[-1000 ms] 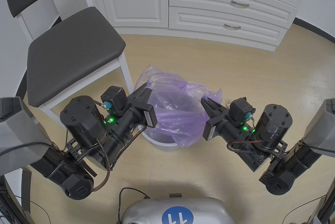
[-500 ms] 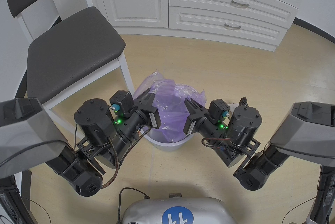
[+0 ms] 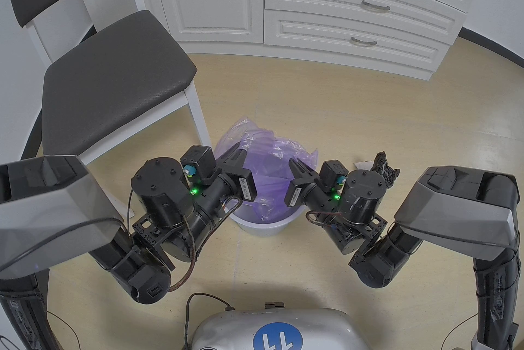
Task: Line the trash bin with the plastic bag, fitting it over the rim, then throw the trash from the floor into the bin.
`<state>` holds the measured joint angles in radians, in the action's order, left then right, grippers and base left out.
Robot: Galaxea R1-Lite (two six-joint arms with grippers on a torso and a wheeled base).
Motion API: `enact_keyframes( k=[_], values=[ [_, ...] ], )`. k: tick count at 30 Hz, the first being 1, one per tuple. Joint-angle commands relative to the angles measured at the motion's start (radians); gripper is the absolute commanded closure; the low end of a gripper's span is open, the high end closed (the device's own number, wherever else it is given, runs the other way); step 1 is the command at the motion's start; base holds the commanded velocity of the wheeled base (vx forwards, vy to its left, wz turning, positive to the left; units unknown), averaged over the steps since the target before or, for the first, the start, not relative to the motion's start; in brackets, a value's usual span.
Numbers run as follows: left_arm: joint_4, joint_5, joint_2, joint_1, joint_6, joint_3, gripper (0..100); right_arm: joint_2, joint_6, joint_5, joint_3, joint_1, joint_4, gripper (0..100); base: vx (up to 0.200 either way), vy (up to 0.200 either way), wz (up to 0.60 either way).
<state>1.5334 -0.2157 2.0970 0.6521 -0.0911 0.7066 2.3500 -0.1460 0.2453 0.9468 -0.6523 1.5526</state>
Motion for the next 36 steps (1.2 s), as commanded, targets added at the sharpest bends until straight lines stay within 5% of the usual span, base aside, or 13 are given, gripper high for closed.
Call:
enact_keyframes(
  k=[1, 9, 17, 26, 36],
  values=[
    [0.001, -0.001, 0.038, 0.007, -0.026, 0.028, 100, 0.005, 0.008, -0.006, -0.013, 0.048, 0.018, 100, 0.000, 0.000, 0.00],
    [0.001, -0.004, 0.127, 0.014, -0.170, 0.137, 100, -0.095, 0.019, -0.074, -0.088, 0.120, 0.018, 100, 0.000, 0.000, 0.00],
    [0.001, -0.002, 0.270, -0.054, -0.257, 0.258, 100, -0.097, 0.045, -0.078, -0.111, 0.122, 0.018, 100, 0.000, 0.000, 0.00],
    [0.001, 0.004, 0.359, -0.019, -0.360, 0.341, 100, -0.133, 0.048, -0.080, -0.137, 0.120, 0.018, 100, 0.000, 0.000, 0.00],
    [0.001, -0.001, 0.394, -0.112, -0.355, 0.381, 100, -0.127, 0.072, -0.100, -0.152, 0.142, 0.018, 100, 0.000, 0.000, 0.00]
  ],
)
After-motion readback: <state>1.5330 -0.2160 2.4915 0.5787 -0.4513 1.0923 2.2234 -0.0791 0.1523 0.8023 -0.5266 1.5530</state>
